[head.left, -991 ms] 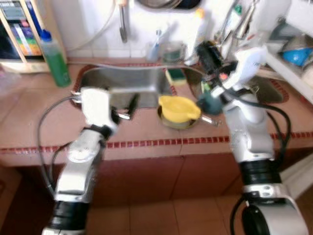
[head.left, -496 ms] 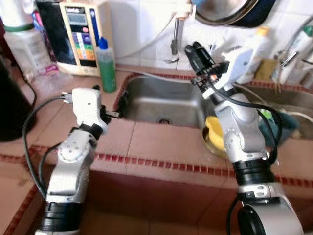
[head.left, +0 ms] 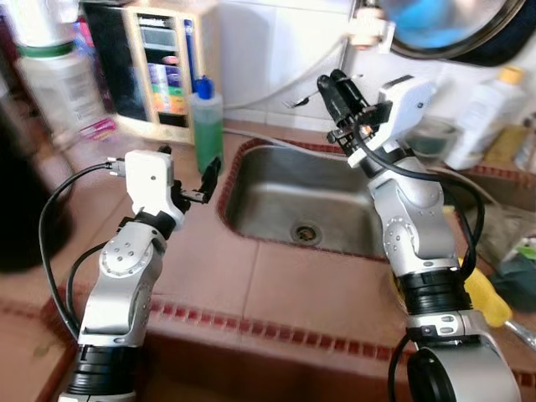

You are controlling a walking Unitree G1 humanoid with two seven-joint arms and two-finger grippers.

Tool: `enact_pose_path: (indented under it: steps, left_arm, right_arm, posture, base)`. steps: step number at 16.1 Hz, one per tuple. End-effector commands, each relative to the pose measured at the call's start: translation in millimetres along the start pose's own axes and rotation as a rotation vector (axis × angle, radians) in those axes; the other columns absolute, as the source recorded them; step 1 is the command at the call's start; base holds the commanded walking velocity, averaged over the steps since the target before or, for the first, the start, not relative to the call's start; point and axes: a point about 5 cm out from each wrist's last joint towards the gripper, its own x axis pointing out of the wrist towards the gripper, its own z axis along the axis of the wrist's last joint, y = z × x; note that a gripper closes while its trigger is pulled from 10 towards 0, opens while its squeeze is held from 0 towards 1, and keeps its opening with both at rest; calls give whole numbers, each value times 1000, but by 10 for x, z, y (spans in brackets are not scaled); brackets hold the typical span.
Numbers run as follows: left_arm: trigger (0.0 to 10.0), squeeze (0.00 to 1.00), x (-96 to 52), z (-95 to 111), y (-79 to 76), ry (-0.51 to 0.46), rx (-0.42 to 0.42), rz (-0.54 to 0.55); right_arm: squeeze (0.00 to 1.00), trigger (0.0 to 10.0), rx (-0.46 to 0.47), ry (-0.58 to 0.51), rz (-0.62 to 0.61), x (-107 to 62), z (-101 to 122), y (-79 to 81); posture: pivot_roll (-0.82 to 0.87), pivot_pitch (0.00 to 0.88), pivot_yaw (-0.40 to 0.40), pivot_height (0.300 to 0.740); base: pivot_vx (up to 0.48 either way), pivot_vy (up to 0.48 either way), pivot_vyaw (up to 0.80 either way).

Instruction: Kitchen organization

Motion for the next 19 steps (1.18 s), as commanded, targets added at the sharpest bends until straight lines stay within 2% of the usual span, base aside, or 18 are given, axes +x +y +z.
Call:
enact_pose_path:
  steps: [1,3,6,8,10,11,13,17,19]
  left_arm:
    - [10000,0,25,26,-104,-9,-4,-41]
    - [10000,0,12,6,-131,5,-24,-60]
    - [10000,0,2,5,-135,6,0,-65]
    - [10000,0,-22,-7,-202,17,28,-138]
    - [10000,0,-33,-15,-299,46,45,-227]
    - [10000,0,-41,-46,-334,82,55,-261]
    - [10000,0,-76,-80,-420,113,97,-338]
    - [10000,0,-136,-65,-620,133,79,-453]
    - [10000,0,-155,-68,-709,143,74,-491]
  right_arm:
    - [0,10000,-13,-13,-39,-17,61,-114]
    - [0,10000,-18,-25,-49,-17,73,-123]
    - [0,10000,-7,-1,-77,-18,50,-155]
    - [0,10000,0,76,-120,-25,-44,-209]
    - [0,10000,-20,251,-158,-66,-247,-287]
    - [0,10000,-14,288,-150,-79,-296,-294]
    - [0,10000,-23,329,-170,-124,-347,-361]
    - [0,10000,-5,394,-199,-195,-415,-439]
    - [0,10000,35,429,-199,-243,-477,-454]
  posture:
    - [-42,0,-41,740]
    - [-41,1,-43,740]
    - [-41,13,-44,740]
    - [-39,21,-44,740]
    - [-43,33,-37,740]
    - [-47,38,-32,740]
    - [-55,51,-24,740]
    - [-72,77,-10,740]
    - [-77,84,-6,740]
  base:
    - [270,0,-725]
    - [0,0,-347]
    - [0,0,0]
    - [0,0,0]
    - [0,0,0]
    - [0,0,0]
    - [0,0,0]
    - [0,0,0]
    - [0,0,0]
